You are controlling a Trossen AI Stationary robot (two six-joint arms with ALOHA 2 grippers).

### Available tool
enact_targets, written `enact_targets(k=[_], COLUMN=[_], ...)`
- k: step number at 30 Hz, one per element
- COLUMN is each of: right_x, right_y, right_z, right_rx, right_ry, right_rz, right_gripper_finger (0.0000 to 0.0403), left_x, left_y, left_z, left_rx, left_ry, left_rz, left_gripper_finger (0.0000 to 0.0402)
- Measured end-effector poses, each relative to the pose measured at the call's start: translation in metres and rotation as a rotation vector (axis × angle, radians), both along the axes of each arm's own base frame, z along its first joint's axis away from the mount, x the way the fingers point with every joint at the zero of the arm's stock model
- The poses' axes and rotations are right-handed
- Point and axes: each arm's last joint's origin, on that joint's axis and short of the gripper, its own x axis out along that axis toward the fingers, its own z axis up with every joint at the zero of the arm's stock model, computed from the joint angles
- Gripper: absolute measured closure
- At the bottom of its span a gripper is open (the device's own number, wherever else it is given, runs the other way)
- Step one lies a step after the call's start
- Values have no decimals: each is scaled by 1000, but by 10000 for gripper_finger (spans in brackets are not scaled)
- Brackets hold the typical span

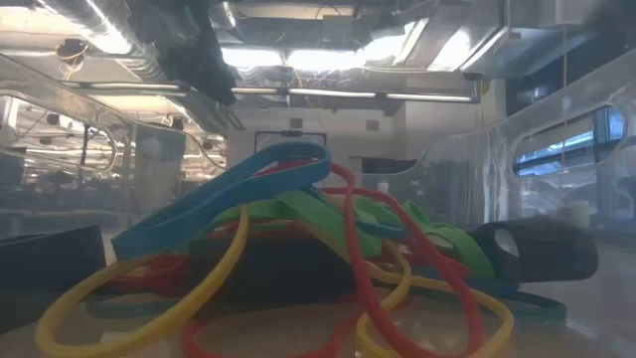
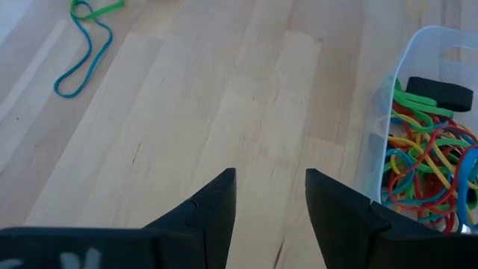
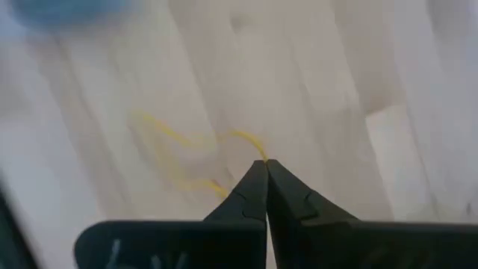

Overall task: Pick and place rubber bands into bin
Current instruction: Put the yellow rubber band into the transparent bin

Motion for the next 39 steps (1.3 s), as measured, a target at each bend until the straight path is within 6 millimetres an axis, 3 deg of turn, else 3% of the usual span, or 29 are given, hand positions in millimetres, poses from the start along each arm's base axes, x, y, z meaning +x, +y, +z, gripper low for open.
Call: enact_targets(k=[10,15,19,23,30,39], right_x=[25,56,85,110,141,153], right_y=[31,58,78,91,96,92], right_z=[80,93,84,56,5,-2], right_rx=[-46,-76,-106,-153,-148,-8], right_ry=[-334,-415,-429,-381,-319,-265], right_rz=[47,144,226,257,197,191], right_gripper_finger=[403,403,403,401,380,287], left_x=[0,0,-1,-3,-5,-7], left_y=[-4,-9,-14,-18,-25,-27], left_z=[1,3,3,3,4,4], left_rx=[-46,-73,-92,-118,-152,-132], left_ry=[-30,-53,-61,-73,-83,-100], left_rz=[41,42,45,54,64,96], left_gripper_finger=[247,247,247,247,247,247])
